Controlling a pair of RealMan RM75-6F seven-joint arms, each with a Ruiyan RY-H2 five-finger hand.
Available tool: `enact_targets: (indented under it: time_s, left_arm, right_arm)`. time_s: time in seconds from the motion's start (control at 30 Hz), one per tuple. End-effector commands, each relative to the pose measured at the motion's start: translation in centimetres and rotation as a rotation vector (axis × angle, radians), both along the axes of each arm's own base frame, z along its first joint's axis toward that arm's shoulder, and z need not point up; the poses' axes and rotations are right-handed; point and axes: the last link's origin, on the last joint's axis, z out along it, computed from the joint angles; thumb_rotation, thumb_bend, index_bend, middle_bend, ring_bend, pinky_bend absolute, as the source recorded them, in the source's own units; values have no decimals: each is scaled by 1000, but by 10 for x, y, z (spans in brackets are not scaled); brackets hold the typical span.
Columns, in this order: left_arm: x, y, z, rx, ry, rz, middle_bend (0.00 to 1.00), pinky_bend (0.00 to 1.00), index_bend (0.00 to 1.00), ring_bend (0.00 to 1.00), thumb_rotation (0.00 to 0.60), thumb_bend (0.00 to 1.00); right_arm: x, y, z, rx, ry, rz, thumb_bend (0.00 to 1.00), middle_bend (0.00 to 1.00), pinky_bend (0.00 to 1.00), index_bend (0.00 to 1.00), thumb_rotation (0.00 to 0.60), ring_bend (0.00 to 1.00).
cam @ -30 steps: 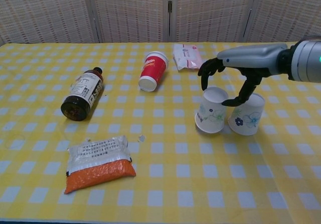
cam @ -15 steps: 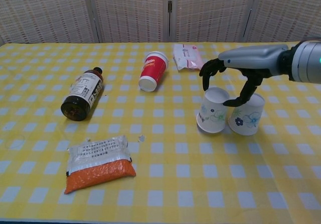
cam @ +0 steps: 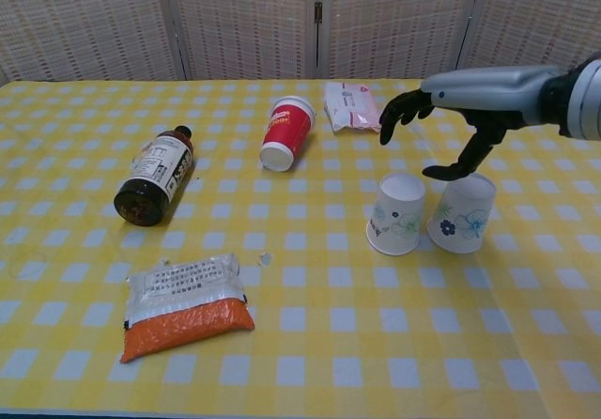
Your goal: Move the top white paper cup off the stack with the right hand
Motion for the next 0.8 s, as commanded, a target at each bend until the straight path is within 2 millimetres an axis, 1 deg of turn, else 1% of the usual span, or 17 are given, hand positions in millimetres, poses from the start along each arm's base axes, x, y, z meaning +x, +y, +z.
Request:
enact_targets:
  time_s: [0.03, 0.13, 0.23, 0.27, 0.3, 0.37, 0.4, 0.5, 0.6, 0.73, 0.8]
  left_arm:
    - [1, 2, 1, 6, -5, -4, 76, 0, 12, 23, 600, 209]
    - [3, 3, 0, 7, -9, -11, 76, 0, 12, 23, 600, 210]
    - [6, 5, -2, 6, -12, -22, 76, 0, 12, 23, 600, 210]
    - [7, 5, -3, 6, -13, -26, 76, 0, 12, 23, 600, 210]
    - [8, 6, -4, 6, -13, -29, 76, 0, 12, 23, 600, 210]
    - [9, 7, -5, 6, -13, -33, 76, 0, 12, 23, 600, 209]
    - [11, 7, -5, 7, -13, -37, 76, 0, 12, 23, 600, 209]
    - [15, 9, -6, 15, -18, -50, 76, 0, 12, 23, 600, 210]
    - [19, 9, -7, 22, -25, -61, 76, 0, 12, 23, 600, 210]
    - [22, 10, -7, 21, -28, -68, 76, 0, 12, 23, 600, 210]
    - [23, 10, -7, 24, -26, -68, 76, 0, 12, 23, 600, 210]
  right_arm:
    - [-11, 8, 31, -90, -42, -13, 419, 155, 142, 269, 600, 160]
    - [-29, 20, 54, -170, -49, -34, 419, 147, 142, 234, 600, 161]
    - [-52, 38, 73, -240, -45, -68, 419, 86, 122, 135, 600, 125]
    - [-59, 44, 78, -258, -41, -82, 420, 56, 103, 90, 600, 107]
    - [-69, 51, 84, -281, -32, -102, 420, 21, 62, 36, 600, 71]
    - [-84, 63, 92, -316, -17, -135, 419, 0, 12, 1, 600, 19]
    - [-90, 68, 96, -335, -14, -147, 419, 0, 0, 0, 600, 3]
    - [-111, 90, 107, -392, -25, -189, 419, 0, 0, 0, 600, 0]
    - [-126, 108, 113, -434, -41, -212, 419, 0, 0, 0, 600, 0]
    - [-139, 126, 119, -476, -78, -232, 419, 0, 0, 0, 600, 0]
    - [-142, 131, 121, -490, -93, -232, 419, 0, 0, 0, 600, 0]
